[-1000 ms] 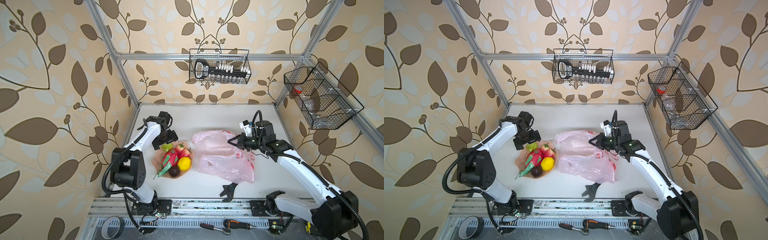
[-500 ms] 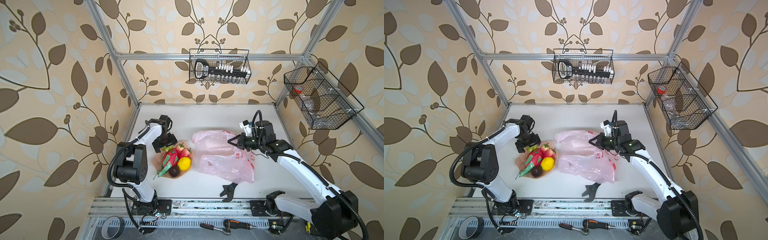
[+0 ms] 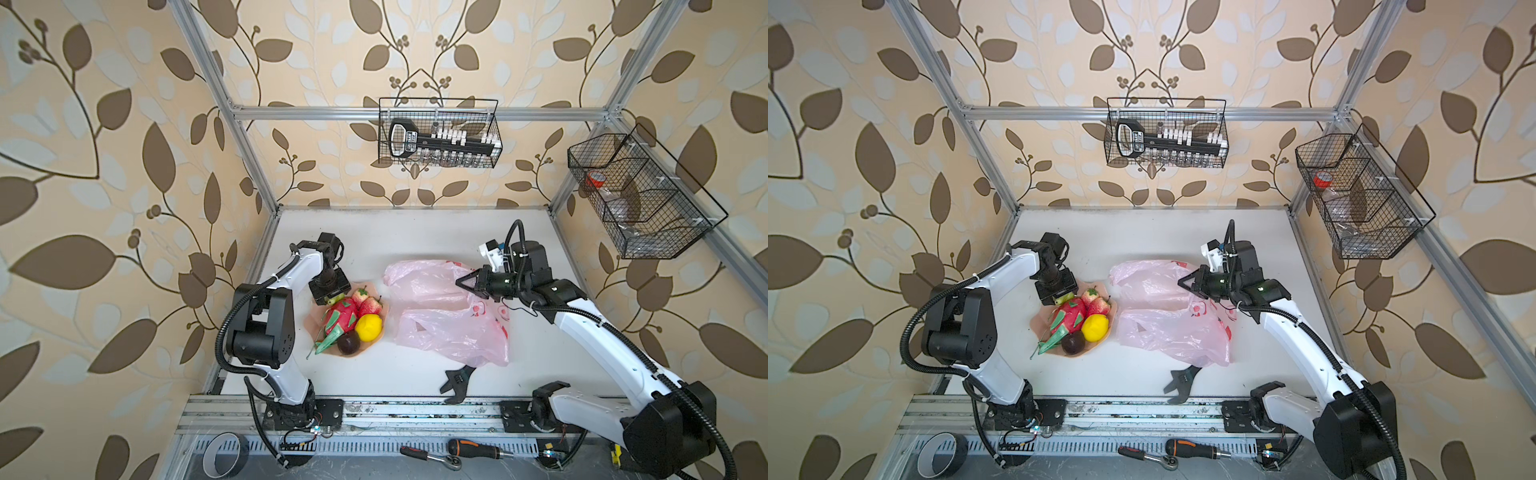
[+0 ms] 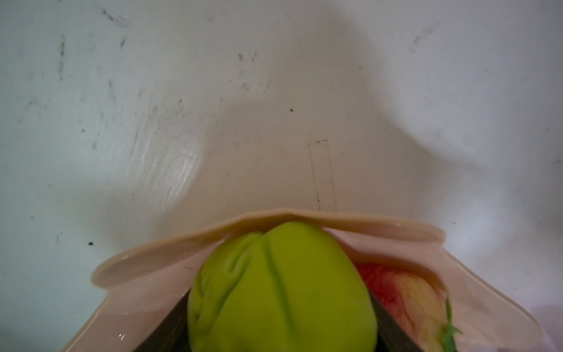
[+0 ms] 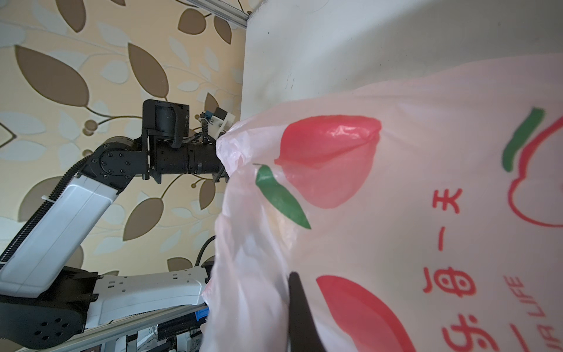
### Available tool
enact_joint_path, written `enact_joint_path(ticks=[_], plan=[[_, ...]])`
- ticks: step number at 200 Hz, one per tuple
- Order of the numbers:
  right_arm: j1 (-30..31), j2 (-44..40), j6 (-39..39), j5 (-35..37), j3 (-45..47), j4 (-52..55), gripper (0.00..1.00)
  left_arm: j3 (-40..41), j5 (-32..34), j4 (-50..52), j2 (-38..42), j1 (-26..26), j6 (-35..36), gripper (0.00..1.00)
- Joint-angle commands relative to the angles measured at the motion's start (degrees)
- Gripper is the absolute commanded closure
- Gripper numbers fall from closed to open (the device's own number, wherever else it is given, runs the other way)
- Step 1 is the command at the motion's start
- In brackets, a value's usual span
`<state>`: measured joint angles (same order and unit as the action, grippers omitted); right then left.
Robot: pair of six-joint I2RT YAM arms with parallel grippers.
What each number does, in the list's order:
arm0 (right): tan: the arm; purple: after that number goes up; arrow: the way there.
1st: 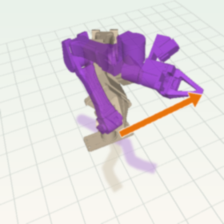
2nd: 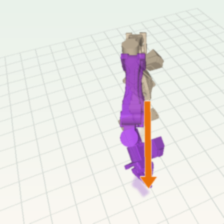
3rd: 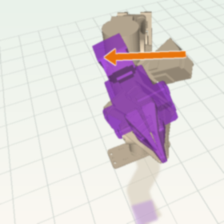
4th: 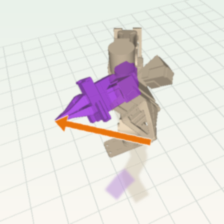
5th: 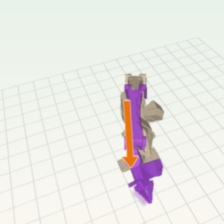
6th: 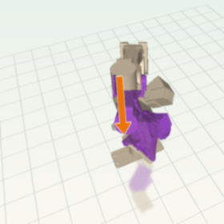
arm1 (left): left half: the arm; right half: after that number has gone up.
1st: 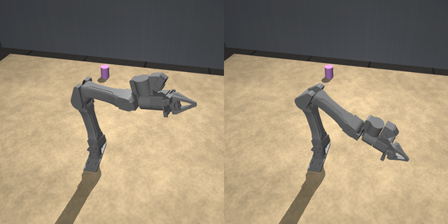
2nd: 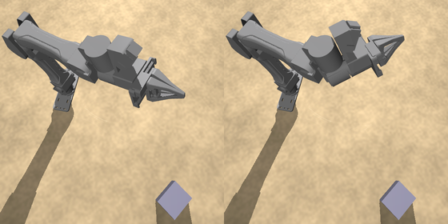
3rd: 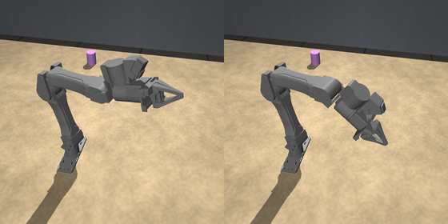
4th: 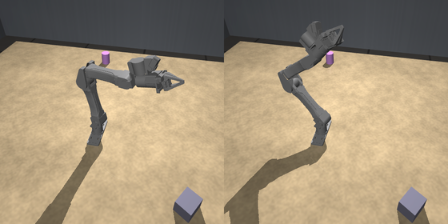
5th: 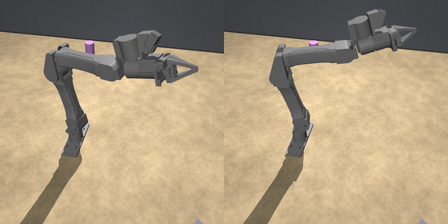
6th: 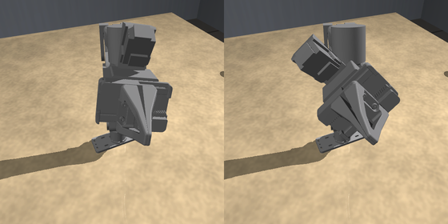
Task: Place the fruits into the plastic bag
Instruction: Pick up the fruit from the plate, then place the fruit in the plastic bag.
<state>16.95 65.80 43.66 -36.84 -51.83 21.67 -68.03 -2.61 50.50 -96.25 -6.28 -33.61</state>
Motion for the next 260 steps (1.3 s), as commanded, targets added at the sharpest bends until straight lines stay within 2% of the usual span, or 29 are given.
enact_joint_path(ticks=[1,68,104,127,165,191,202,232,260], plan=[[-0.33,0.33,-1.13,0.47,-2.29,0.99,1.0,0.02,0.28,1.93,4.13,0.57,1.08,0.47],[-0.29,0.21,-1.63,0.53,-2.18,1.56,1.0,-1.87,-2.67,5.26,13.22,0.18,1.72,0.5],[-0.38,-0.03,-2.01,0.63,-2.15,2.11,1.0,1.93,-8.2,3.89,26.1,-0.31,2.51,0.51],[-0.35,0.11,-2.22,0.66,-2.23,2.21,1.0,4.2,-15.86,1.15,30.83,-0.34,2.85,0.56],[-0.34,0.21,-2.58,0.71,-2.48,2.68,1.0,7.2,-24.82,-2.96,35.2,-2.06,1.08,0.6],[-0.36,0.28,-2.74,0.63,-2.29,2.76,1.0,13.32,-38.29,-13.67,37.52,-3.55,-3.8,0.61],[-0.39,0.2,-2.79,0.63,-2.43,2.77,1.0,15.89,-41.59,-18.91,38.64,-5.27,-6.57,0.62],[-0.43,0.08,-2.79,0.89,-2.65,3.07,1.0,17.24,-41.77,-21.15,39.81,-10.53,-6.47,0.62],[-0.43,0.38,-3.04,0.98,-2.57,3.11,1.0,19.58,-41.69,-24.15,40.02,-12.65,-7.87,0.65]])
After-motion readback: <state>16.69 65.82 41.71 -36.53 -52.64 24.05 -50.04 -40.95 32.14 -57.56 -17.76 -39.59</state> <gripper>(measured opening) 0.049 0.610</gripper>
